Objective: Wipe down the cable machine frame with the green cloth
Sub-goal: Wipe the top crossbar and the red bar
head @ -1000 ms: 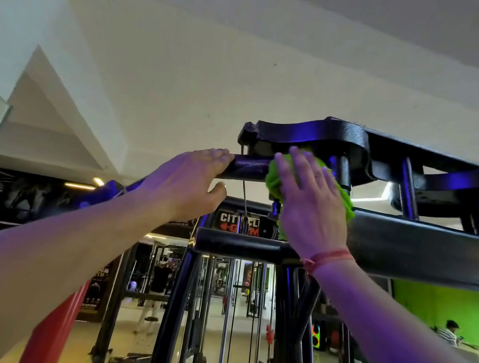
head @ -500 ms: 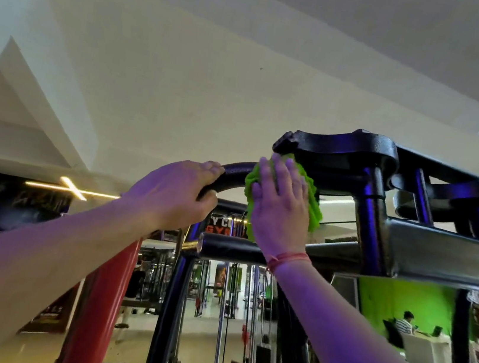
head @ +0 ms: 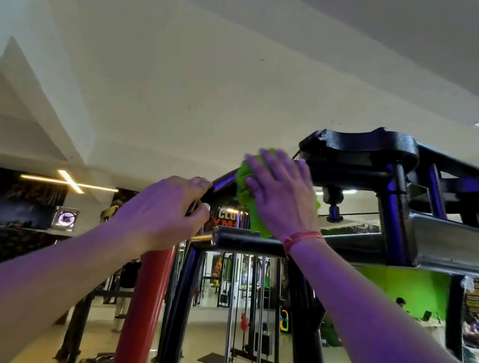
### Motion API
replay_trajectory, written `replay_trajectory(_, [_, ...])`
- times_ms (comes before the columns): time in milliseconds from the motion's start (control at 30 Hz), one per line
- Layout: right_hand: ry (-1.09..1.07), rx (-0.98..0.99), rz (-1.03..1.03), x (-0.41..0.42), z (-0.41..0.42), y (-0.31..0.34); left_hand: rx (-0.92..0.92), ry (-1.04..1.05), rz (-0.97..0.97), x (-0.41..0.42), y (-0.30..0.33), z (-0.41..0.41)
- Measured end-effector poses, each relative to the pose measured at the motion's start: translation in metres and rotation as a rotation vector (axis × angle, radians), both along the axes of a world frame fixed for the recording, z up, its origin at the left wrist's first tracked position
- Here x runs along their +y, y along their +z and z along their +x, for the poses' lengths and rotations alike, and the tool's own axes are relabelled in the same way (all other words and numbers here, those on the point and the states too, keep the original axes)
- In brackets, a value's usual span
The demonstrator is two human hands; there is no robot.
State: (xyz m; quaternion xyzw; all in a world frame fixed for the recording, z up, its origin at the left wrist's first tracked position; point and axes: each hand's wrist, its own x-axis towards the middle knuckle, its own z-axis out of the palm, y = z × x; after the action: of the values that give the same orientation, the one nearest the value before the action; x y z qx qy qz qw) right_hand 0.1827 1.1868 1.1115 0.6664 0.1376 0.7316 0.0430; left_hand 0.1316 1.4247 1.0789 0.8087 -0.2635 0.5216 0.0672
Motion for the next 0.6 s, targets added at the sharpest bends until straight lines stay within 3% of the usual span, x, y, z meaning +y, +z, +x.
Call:
replay_trajectory(67, [0.028, 0.037, 0.168, 0.009, 0.000, -0.004, 0.001, 0.009, -0.003, 0.009, -0.008, -0.001])
replay_trajectory(100, [0.053, 0.050, 0.138, 0.020, -0.001, -0.007, 0.004, 0.011, -0.011, 0.012, -0.012, 0.000])
replay_trajectory(233, [0.066, 0.110, -0.295, 0.042, -0.001, -0.005, 0.004, 0.007, -0.054, 0.028, -0.030, 0.006])
replay_trajectory(400, [0.221, 0.083, -0.061, 0.073, -0.003, -0.013, 0.025, -0.026, -0.143, 0.042, -0.056, 0.009])
replay_trajectory(600, [0.437, 0.201, -0.150, 0.087, -0.012, -0.018, 0.131, -0.038, -0.262, 0.049, -0.086, 0.003])
